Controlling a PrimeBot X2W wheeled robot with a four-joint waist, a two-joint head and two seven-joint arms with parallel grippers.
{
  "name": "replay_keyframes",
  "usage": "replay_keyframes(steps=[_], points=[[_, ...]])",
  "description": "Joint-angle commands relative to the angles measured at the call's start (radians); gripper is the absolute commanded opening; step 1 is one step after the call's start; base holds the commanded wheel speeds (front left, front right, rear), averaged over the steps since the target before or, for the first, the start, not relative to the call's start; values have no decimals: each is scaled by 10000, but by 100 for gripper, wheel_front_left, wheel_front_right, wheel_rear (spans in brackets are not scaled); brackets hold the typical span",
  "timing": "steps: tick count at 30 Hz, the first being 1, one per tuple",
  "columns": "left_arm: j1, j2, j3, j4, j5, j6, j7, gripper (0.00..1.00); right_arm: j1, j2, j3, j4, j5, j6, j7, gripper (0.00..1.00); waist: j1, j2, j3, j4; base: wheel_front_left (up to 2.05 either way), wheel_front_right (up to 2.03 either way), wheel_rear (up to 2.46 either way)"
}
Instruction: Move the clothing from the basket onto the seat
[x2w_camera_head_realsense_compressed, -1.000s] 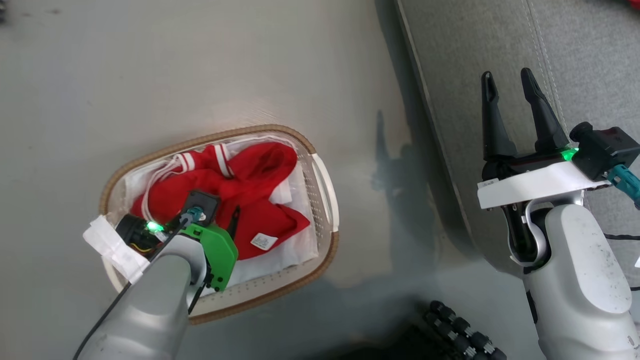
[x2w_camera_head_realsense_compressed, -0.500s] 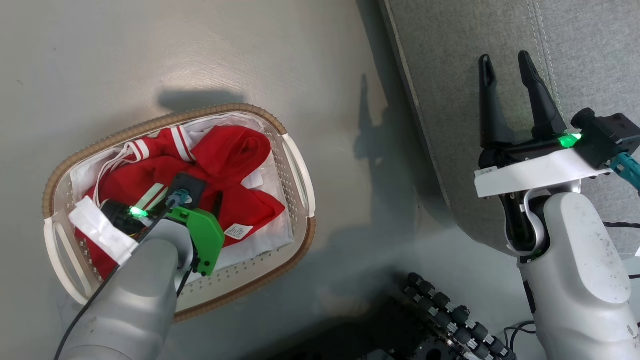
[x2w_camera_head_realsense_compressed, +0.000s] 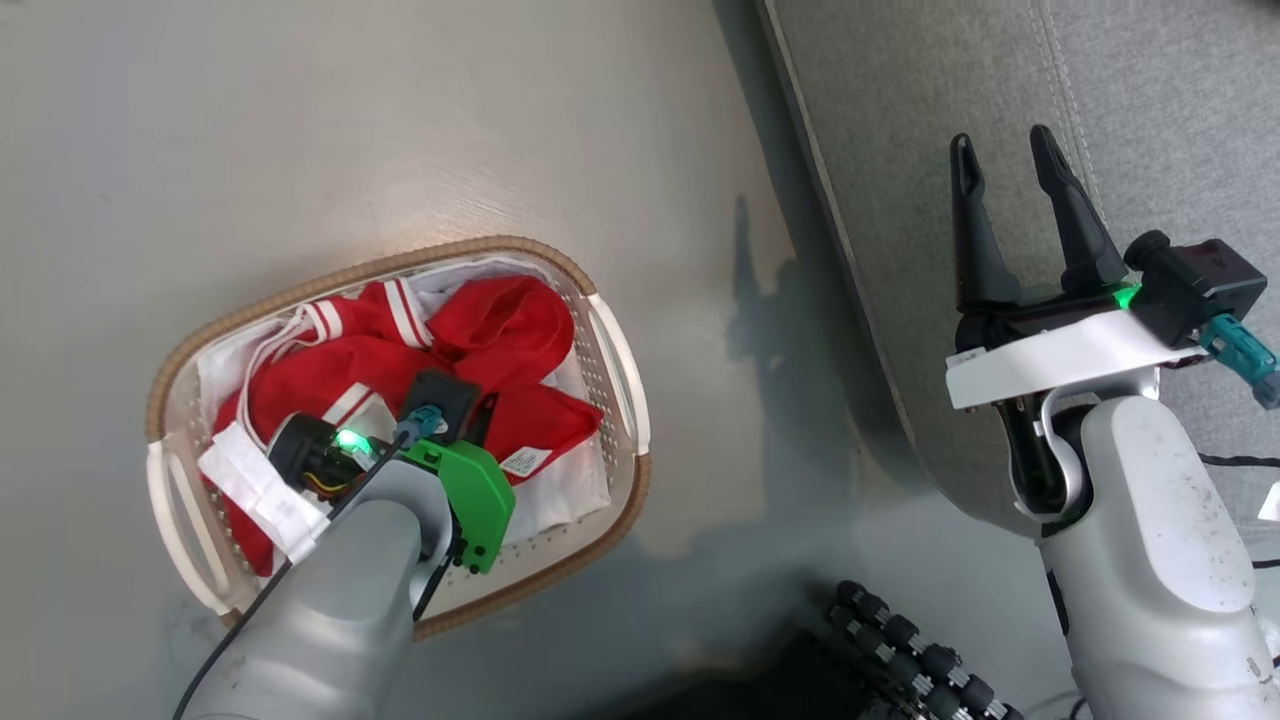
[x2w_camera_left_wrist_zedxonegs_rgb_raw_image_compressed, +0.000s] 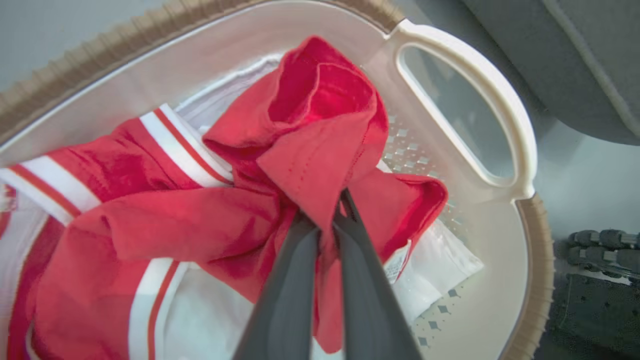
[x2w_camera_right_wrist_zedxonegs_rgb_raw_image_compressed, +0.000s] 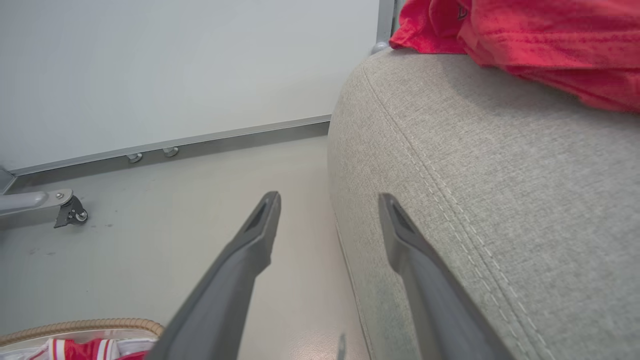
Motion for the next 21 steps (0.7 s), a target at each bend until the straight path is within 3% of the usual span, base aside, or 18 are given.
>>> replay_keyframes(steps=[1, 6, 21], points=[[196, 91, -54, -155, -122, -27, -98, 0, 192, -29, -48, 58, -123, -14, -16, 100, -1, 0, -597, 373, 0, 0, 0], [636, 446, -214, -1027, -389, -27, -189, 0, 462, -31, -219, 240, -465, -14, -16, 100, -1, 0, -1524, 818, 0, 0, 0], [1785, 1685, 1049, -5133, 461, 313, -178, 0, 1617, -32, -491, 842, -1187, -14, -15, 100, -1, 0, -4385, 1640, 0, 0, 0]])
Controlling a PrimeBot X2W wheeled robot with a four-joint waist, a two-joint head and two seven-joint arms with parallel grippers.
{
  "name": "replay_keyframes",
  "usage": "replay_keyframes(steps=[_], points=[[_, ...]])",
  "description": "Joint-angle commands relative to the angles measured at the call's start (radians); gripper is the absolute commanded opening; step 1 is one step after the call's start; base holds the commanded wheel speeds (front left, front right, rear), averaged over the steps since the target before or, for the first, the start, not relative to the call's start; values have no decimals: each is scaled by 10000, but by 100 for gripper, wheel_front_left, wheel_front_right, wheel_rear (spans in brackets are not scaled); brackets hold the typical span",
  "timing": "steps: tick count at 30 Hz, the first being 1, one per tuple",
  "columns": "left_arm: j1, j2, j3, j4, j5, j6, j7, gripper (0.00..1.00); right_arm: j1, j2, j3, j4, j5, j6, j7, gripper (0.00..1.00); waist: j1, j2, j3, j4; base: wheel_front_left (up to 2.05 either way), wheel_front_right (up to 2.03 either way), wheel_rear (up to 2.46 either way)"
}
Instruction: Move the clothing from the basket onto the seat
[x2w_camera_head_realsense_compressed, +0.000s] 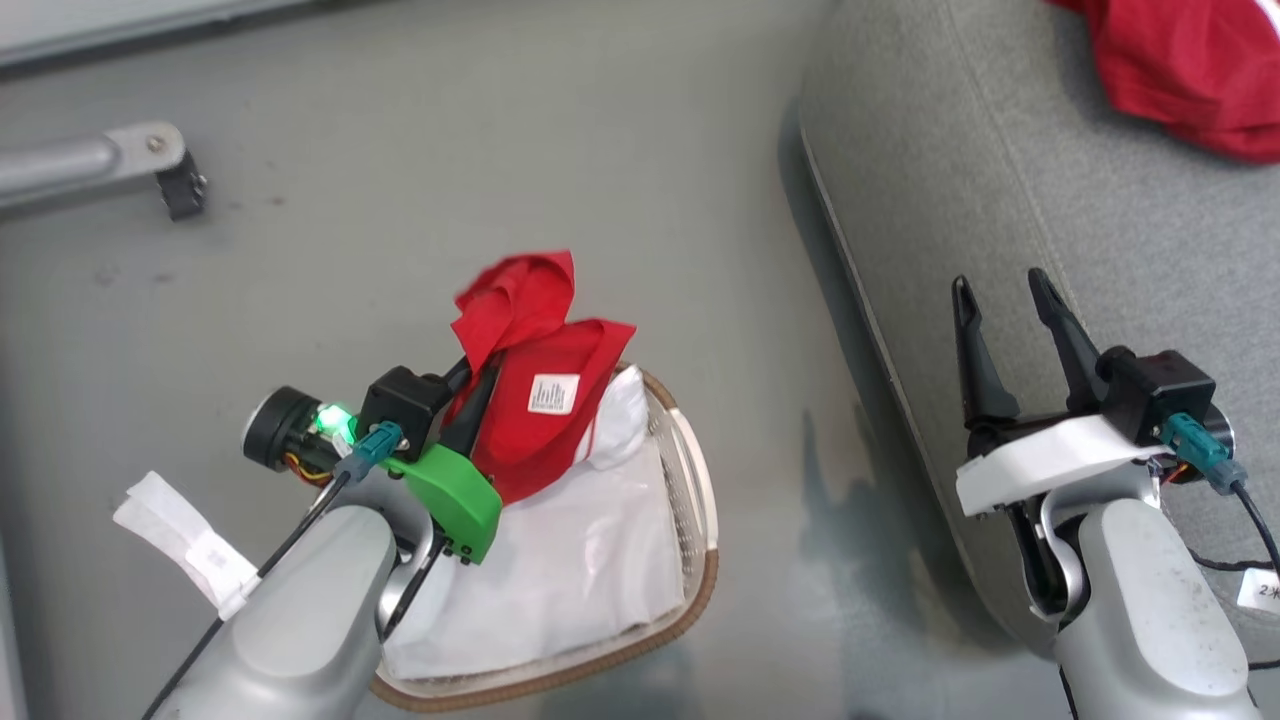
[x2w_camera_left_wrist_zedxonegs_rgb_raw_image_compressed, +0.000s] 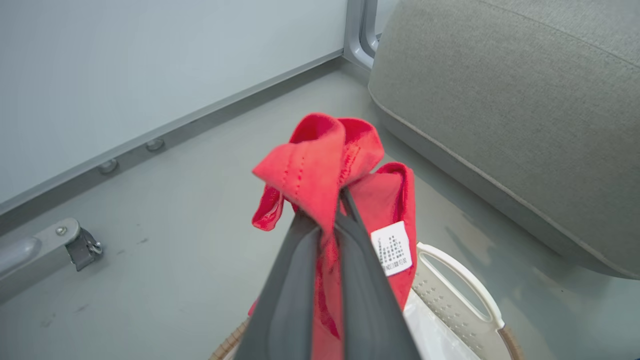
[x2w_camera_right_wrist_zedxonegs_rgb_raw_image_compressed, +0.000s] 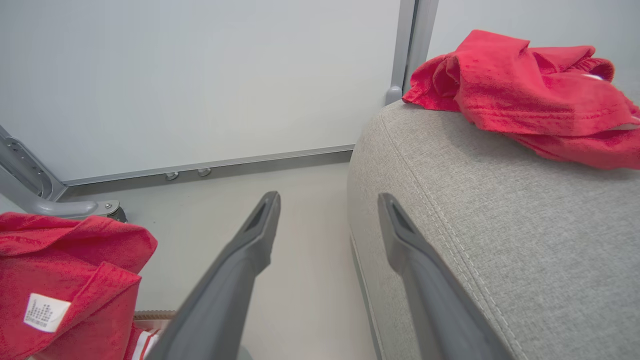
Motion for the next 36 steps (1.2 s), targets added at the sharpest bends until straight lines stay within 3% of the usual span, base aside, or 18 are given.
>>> replay_keyframes(steps=[1, 10, 22, 36], points=[[63, 163, 11, -164, 138, 19, -33, 0, 251, -38, -36, 62, -110, -14, -15, 100, 0, 0, -1232, 495, 0, 0, 0], [-1077, 623, -382, -832, 569, -205, 93, 0, 798, -38, 24, 315, -396, -14, -15, 100, 0, 0, -2690, 588, 0, 0, 0], [-3040, 1165, -898, -1569, 381, -297, 640, 0, 940, -36, 479, 462, -432, -14, -15, 100, 0, 0, -3456, 577, 0, 0, 0], [-4690, 941, -1406, -1179, -80, -300, 579, 0, 566, -35, 1458, 513, -305, -14, -15, 100, 0, 0, -3601, 497, 0, 0, 0]])
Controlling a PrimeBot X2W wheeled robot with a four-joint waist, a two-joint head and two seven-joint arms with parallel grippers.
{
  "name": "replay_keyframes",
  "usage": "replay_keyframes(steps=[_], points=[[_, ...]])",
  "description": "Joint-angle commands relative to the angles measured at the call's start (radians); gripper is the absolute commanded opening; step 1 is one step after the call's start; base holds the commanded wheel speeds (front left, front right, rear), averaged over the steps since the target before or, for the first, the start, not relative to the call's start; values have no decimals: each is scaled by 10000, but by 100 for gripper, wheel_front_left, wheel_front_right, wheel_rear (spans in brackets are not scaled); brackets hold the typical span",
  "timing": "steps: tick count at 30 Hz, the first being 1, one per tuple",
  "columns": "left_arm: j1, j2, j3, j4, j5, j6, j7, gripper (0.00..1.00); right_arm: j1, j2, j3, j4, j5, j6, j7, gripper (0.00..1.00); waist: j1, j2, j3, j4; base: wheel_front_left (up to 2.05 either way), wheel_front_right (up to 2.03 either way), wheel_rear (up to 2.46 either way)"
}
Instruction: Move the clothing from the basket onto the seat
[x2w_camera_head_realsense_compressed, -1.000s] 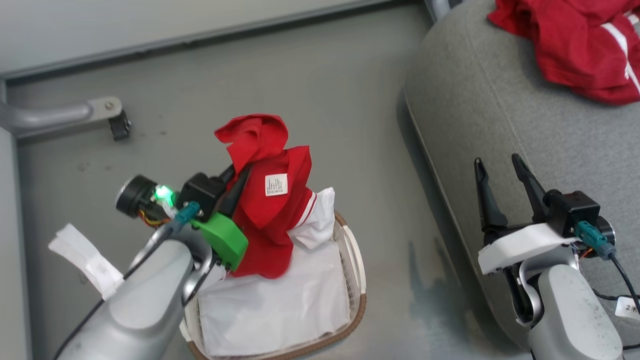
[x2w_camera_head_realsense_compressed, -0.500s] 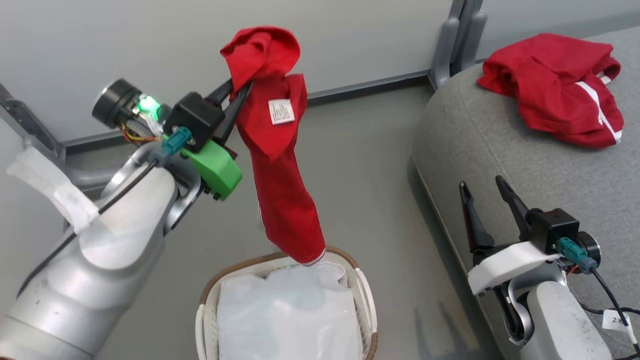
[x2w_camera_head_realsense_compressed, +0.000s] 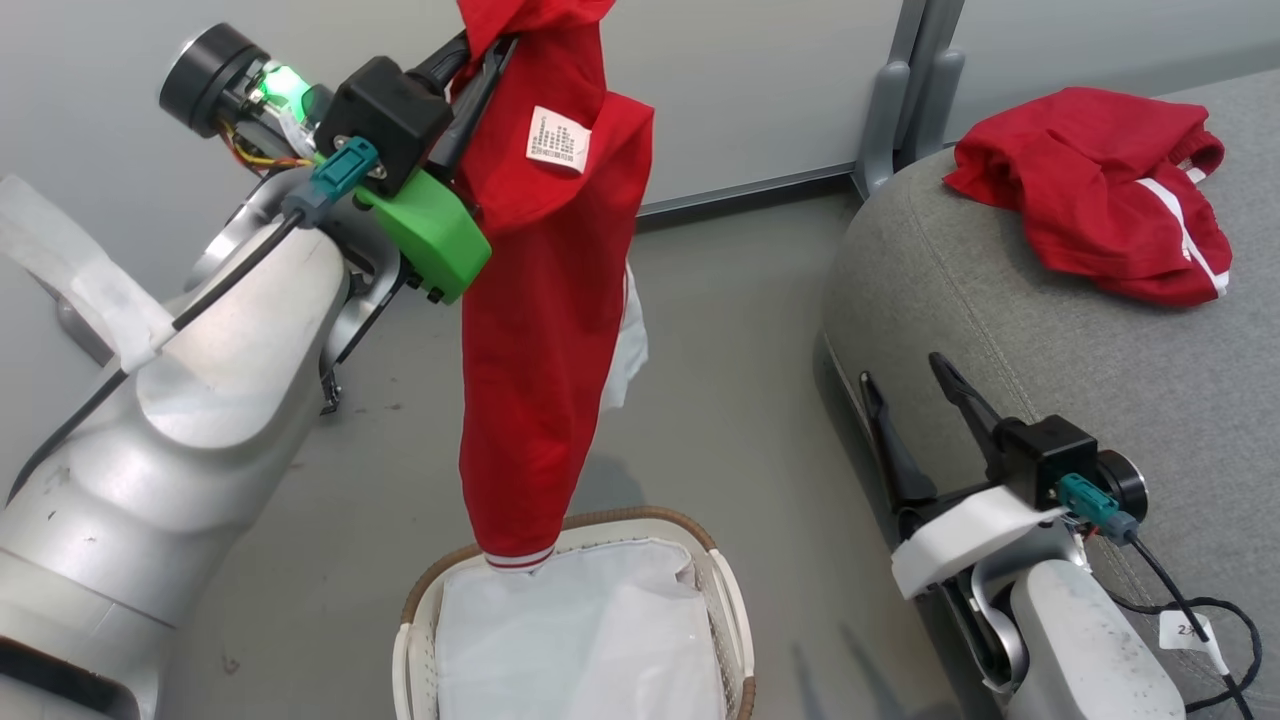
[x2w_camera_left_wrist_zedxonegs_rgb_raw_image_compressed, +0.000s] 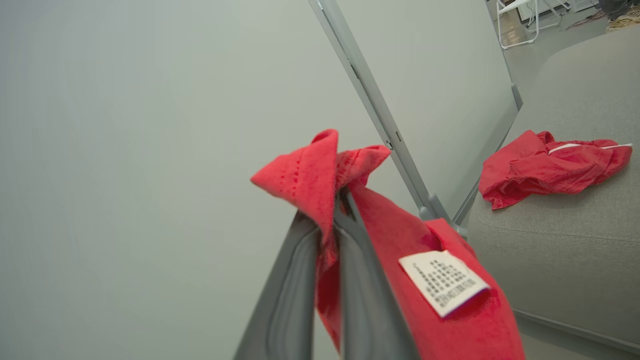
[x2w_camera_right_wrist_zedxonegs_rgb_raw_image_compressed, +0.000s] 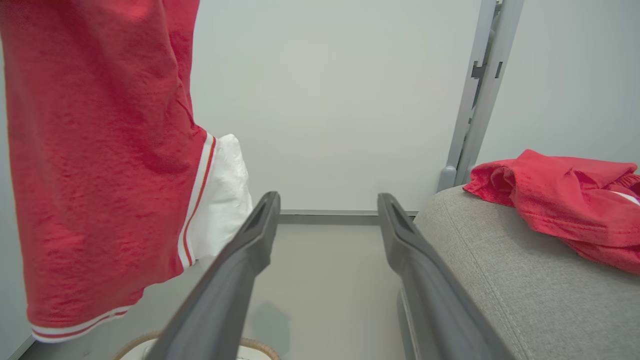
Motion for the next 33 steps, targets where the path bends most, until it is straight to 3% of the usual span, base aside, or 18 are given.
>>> replay_keyframes(steps=[1, 13, 24, 28, 33], points=[[-217, -57, -33, 20, -150, -15, -38, 0, -125, -31, 112, -5, 96, -14, -15, 100, 1, 0, -19, 14, 0, 0, 0], [-892, -370, -445, -211, -260, -5, -123, 0, -1291, -30, 1638, 191, -260, -14, -15, 100, 1, 0, -6, 221, 0, 0, 0], [-1059, -709, -788, -310, -331, -6, -259, 0, -3753, -294, 2675, 2000, -1066, -14, -15, 100, 1, 0, 62, 463, 0, 0, 0], [-1084, -797, -963, -341, -363, -8, -301, 0, -4360, -522, 3274, 2594, -829, -14, -15, 100, 1, 0, 45, 589, 0, 0, 0], [-959, -904, -1241, -455, -509, -6, -375, 0, -5025, -931, 4799, 3086, -24, -14, -15, 100, 1, 0, -25, 735, 0, 0, 0]])
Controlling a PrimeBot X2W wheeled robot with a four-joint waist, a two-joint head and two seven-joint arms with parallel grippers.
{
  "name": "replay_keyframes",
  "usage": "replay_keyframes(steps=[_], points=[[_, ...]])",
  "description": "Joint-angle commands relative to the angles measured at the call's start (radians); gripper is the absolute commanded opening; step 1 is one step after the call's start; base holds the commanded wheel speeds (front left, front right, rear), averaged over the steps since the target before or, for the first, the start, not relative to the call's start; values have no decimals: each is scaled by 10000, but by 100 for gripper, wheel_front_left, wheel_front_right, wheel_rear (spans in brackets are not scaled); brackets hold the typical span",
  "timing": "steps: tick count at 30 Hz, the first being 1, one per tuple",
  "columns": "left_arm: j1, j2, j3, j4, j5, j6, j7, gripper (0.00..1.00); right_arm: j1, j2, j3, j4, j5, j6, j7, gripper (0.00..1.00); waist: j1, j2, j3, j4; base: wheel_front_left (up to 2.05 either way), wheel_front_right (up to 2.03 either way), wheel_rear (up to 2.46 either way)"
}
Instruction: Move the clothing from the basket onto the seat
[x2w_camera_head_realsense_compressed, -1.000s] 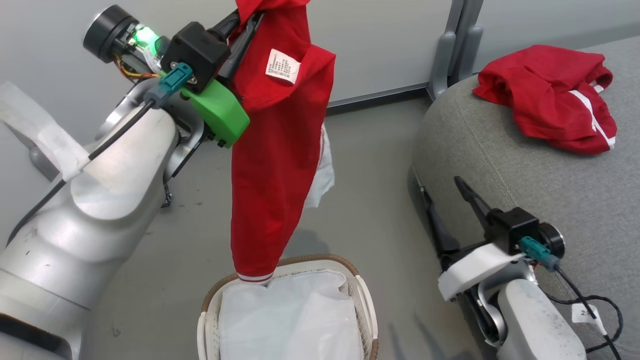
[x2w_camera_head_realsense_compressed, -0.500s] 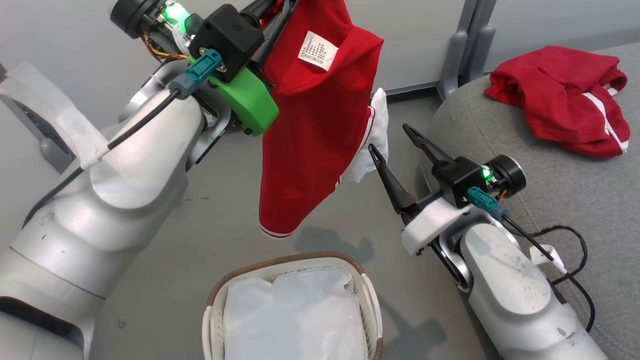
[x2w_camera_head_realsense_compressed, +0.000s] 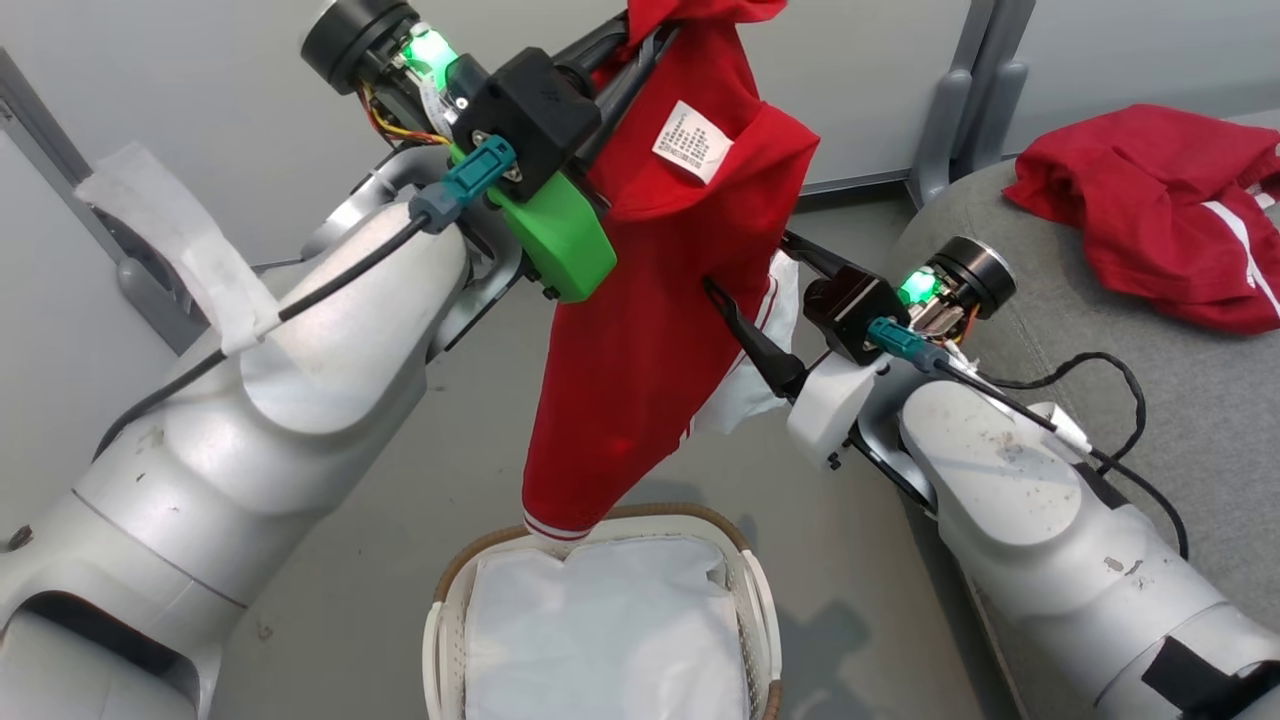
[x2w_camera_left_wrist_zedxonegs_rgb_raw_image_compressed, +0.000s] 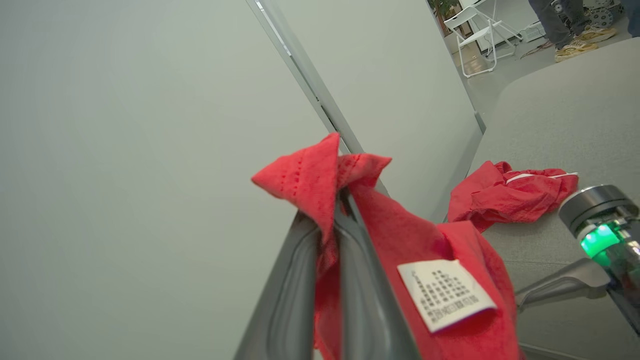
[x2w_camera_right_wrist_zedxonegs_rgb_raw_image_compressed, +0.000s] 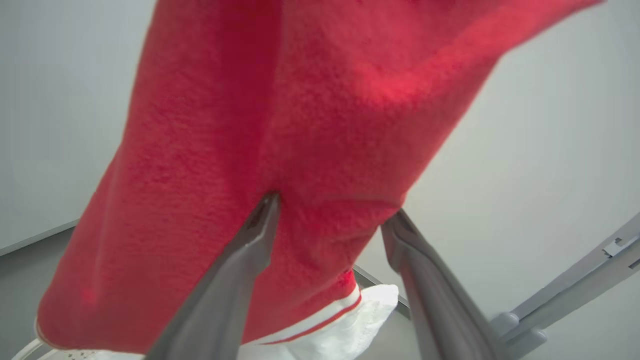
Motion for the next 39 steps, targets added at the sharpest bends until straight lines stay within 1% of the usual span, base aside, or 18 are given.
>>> replay_keyframes(steps=[1, 10, 11, 12, 13, 14, 15, 20, 24, 25, 26, 28, 29, 30, 34, 39], points=[[-56, -61, -62, -76, -88, 7, -59, 0, -268, -177, 295, 109, 300, -14, -15, 100, 1, 0, -44, 62, 0, 0, 0], [208, -155, -406, -345, -496, 7, -157, 0, -1245, -703, 2679, 440, 2085, -14, -15, 100, 1, 0, -192, 272, 0, 0, 0], [234, -164, -414, -365, -537, 7, -149, 0, -1295, -719, 2861, 511, 2257, -14, -15, 95, 1, 0, -206, 287, 0, 0, 0], [254, -160, -430, -378, -583, 7, -163, 0, -1375, -724, 3038, 567, 2415, -14, -15, 42, 1, 0, -215, 304, 0, 0, 0], [278, -156, -435, -385, -619, 7, -166, 0, -1409, -704, 3140, 584, 2559, -14, -15, 27, 1, 0, -221, 318, 0, 0, 0], [319, -149, -433, -392, -685, 7, -178, 0, -1433, -694, 3232, 597, 2711, -14, -15, 5, 1, 0, -226, 334, 0, 0, 0], [356, -136, -424, -397, -735, 7, -184, 0, -1433, -703, 3297, 604, 2801, -14, -15, 0, 1, 0, -226, 344, 0, 0, 0], [656, 22, -309, -313, -1027, 55, -197, 0, -1371, -799, 3476, 435, 3014, -14, -15, 0, 1, 0, -184, 367, 0, 0, 0], [1101, 133, -106, -236, -1373, 158, -238, 0, -1261, -918, 3252, 248, 3016, -14, -17, 0, 1, 0, -154, 338, 0, 0, 0], [1253, 185, -42, -202, -1487, 179, -258, 22, -1206, -934, 3180, 197, 3014, -14, -17, 0, 1, 0, -149, 327, 0, 0, 0], [1389, 221, 9, -180, -1568, 200, -256, 33, -1161, -947, 3110, 158, 3019, -14, -17, 0, 1, 0, -145, 320, 0, 0, 0], [1754, 267, 159, -117, -1740, 278, -275, 49, -1107, -996, 2881, 82, 2975, -14, -15, 0, 1, 0, -126, 311, 0, 0, 0], [1954, 286, 244, -79, -1792, 327, -300, 84, -1050, -1018, 2758, 52, 2936, -14, -17, 0, 1, 0, -114, 312, 0, 0, 0], [2130, 300, 312, -46, -1857, 366, -313, 100, -1002, -1030, 2648, 27, 2905, -14, -17, 0, 1, 0, -102, 310, 0, 0, 0], [2905, 293, 595, 122, -2062, 458, -337, 100, -803, -1072, 2056, 26, 2795, -14, -17, 0, 1, 0, -56, 316, 0, 0, 0], [4021, 130, 1265, -81, -1787, 493, -336, 100, -585, -933, 1202, 136, 2548, -14, -17, 0, 1, 0, 23, 302, 0, 0, 0]])
